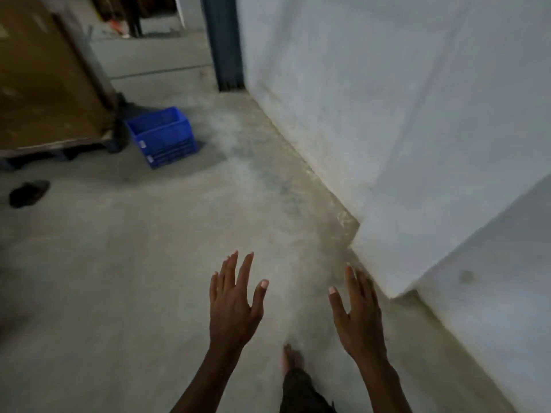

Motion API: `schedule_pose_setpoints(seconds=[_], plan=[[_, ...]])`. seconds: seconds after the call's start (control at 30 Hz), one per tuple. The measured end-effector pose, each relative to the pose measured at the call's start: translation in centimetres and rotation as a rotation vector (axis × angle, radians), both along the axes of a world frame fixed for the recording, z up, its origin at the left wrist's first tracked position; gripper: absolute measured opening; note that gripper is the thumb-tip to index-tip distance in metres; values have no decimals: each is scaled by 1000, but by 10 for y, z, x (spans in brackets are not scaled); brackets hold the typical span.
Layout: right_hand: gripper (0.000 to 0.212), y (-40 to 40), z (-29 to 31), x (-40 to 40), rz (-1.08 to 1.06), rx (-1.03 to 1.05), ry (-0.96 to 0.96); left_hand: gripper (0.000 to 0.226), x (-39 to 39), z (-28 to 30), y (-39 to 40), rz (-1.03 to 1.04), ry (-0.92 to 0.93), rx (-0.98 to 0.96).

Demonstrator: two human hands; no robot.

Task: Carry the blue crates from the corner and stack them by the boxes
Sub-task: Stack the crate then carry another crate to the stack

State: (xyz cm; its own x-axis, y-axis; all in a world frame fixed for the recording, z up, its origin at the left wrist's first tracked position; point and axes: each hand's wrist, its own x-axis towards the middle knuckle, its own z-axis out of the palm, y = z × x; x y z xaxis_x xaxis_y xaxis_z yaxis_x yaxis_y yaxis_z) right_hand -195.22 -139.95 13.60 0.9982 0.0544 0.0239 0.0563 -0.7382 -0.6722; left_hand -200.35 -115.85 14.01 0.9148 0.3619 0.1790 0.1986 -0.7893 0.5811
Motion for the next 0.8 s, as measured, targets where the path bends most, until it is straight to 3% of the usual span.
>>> schedule_pose_setpoints(seconds=[0.2, 0.5, 0.8], plan=[[71, 135, 3, 144, 287, 23, 4, 65, 79, -1, 110, 265, 31, 7], [74, 347, 11, 318, 642, -115, -54, 69, 166, -2, 276, 630, 72, 83], [79, 556, -7, 469, 633, -462, -191, 75, 345, -20, 485, 583, 119, 221]])
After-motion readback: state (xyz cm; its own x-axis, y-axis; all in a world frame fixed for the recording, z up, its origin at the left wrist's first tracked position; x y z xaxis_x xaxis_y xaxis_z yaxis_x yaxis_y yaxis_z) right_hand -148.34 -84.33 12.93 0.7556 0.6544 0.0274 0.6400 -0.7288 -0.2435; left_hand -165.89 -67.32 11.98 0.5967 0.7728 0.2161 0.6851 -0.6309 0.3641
